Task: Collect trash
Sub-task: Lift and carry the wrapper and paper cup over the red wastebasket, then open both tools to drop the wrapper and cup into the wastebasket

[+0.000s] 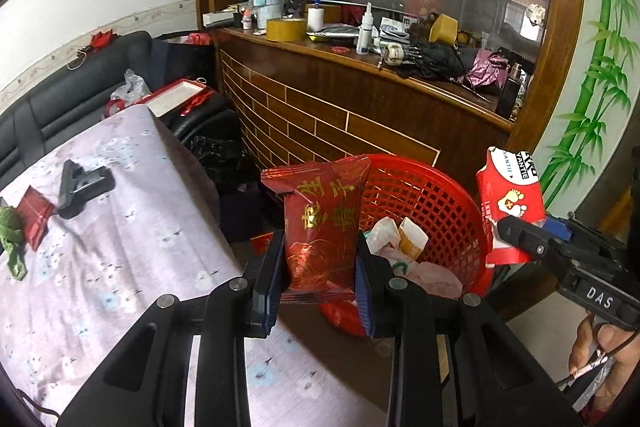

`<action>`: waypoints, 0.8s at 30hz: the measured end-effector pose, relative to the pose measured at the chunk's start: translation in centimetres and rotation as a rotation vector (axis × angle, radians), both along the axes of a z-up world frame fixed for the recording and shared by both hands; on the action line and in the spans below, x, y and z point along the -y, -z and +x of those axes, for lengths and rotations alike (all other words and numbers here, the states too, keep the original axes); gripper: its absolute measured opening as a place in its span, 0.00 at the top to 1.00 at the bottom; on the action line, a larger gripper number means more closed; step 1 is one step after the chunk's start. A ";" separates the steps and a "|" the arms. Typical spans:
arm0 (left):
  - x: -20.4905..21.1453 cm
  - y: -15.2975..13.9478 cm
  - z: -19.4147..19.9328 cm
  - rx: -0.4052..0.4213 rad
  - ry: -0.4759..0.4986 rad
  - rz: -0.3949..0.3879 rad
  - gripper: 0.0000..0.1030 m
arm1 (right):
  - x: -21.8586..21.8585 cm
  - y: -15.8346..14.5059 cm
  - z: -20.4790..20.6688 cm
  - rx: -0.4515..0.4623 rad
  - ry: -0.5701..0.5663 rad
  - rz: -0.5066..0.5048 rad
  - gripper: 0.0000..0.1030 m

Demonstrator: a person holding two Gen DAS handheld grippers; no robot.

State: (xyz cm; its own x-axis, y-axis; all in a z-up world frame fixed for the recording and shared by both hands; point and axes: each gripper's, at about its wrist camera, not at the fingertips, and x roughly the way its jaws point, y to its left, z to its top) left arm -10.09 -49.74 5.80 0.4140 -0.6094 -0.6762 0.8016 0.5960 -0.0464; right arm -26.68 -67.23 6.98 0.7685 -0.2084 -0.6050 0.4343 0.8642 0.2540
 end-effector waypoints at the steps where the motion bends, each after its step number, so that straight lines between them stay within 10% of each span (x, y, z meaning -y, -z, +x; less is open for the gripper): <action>1: 0.4 0.1 0.1 0.000 0.002 0.001 0.71 | 0.2 0.2 0.1 -0.005 0.001 0.004 0.51; 19: 5.3 2.6 1.6 -0.078 0.043 0.004 0.69 | 1.2 1.3 2.2 -0.052 -0.004 0.012 0.44; 24: 4.5 2.7 1.8 -0.065 0.017 -0.011 0.39 | 1.2 1.3 2.6 -0.057 0.005 0.013 0.37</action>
